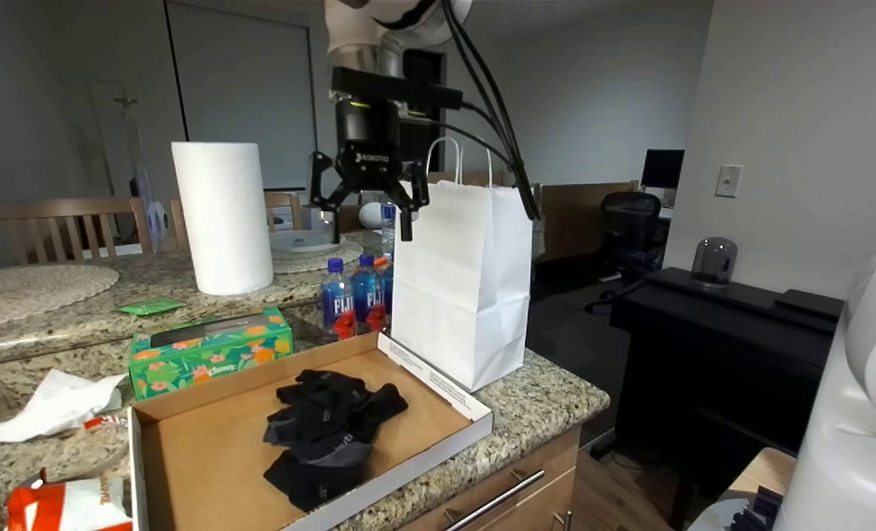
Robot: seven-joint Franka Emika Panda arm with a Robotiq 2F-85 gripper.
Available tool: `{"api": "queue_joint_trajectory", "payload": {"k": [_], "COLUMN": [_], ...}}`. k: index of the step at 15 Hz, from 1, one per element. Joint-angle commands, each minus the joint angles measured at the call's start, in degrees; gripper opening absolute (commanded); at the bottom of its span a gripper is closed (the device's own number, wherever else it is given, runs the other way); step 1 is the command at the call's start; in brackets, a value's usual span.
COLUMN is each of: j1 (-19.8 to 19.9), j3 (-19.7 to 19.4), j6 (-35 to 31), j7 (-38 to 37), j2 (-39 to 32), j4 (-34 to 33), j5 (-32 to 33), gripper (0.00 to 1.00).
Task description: Put the socks in the bag
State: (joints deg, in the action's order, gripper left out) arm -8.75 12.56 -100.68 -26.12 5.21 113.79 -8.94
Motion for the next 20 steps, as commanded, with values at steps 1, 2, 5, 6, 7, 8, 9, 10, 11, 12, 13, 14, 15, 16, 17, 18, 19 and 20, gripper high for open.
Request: {"api": "queue_joint_trajectory", "payload": {"k": [1, 2, 5, 6, 7, 8, 9, 10, 11, 12, 13, 14, 15, 16, 17, 18, 19, 20], "j1": [-2.8, -3.6, -5.3, -5.6, -5.7, -5.7, -5.7, -5.8, -6.0, -6.0, -6.0, -6.1, -6.2, -6.2, -6.3, -6.4, -6.5, -6.6], "j3": [2.5, 2.9, 2.9, 2.8, 2.6, 2.3, 2.1, 1.9, 2.0, 1.8, 1.7, 1.7, 1.8, 1.8, 1.8, 1.8, 1.6, 1.5], "j6": [-1.2, -4.0, -13.0, -16.2, -18.4, -19.9, -21.7, -22.1, -19.7, -19.9, -19.9, -19.9, -19.9, -19.9, -20.3, -21.7, -23.3, -24.3], "j7": [-0.6, -1.0, -1.4, -1.2, -1.0, -0.8, -1.0, -2.1, -0.4, -0.4, -0.4, -0.4, -0.4, -0.4, -0.2, -0.9, -1.1, -1.0], "j2": [-5.0, -5.5, -6.6, -7.2, -7.9, -9.0, -9.7, -10.5, -9.9, -10.4, -10.6, -10.6, -10.6, -10.6, -11.6, -12.5, -13.6, -14.4], "j4": [-1.4, -0.4, 2.6, 3.6, 4.1, 4.1, 4.4, 3.9, 3.2, 3.2, 3.1, 3.1, 3.0, 2.9, 2.7, 2.9, 3.2, 3.4], "j5": [6.9, 8.1, 7.6, 6.9, 6.6, 6.2, 6.1, 6.8, 6.7, 6.7, 6.7, 6.7, 6.7, 6.7, 7.0, 7.7, 8.1, 8.2], "gripper": [1.00, 1.00, 1.00, 1.00, 1.00, 1.00, 1.00, 1.00, 1.00, 1.00, 1.00, 1.00, 1.00, 1.00, 1.00, 1.00, 1.00, 1.00]}}
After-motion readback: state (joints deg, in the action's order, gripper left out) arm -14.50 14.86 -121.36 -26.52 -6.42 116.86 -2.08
